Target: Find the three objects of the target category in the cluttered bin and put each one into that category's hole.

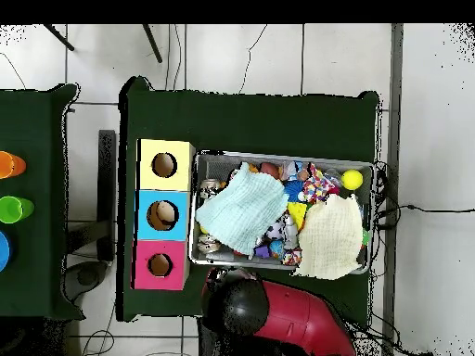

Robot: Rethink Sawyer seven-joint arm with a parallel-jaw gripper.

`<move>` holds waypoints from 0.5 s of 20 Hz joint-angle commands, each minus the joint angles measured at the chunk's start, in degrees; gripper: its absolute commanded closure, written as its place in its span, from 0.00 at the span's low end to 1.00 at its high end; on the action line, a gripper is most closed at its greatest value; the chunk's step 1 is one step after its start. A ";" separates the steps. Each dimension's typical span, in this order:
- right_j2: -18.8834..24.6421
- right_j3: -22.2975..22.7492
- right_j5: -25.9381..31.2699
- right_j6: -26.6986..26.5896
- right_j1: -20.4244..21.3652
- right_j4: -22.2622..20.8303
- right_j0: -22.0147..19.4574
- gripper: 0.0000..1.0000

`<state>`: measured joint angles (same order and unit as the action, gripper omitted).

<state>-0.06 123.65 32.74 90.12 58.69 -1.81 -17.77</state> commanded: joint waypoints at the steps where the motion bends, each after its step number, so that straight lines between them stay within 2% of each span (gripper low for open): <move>1: 4.32 -6.51 -1.47 0.93 -6.52 -3.40 -2.95 0.00; 10: 4.40 -10.82 -2.75 1.98 -11.31 -5.03 -3.29 0.00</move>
<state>0.03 119.79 32.73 90.12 52.63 -3.68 -20.26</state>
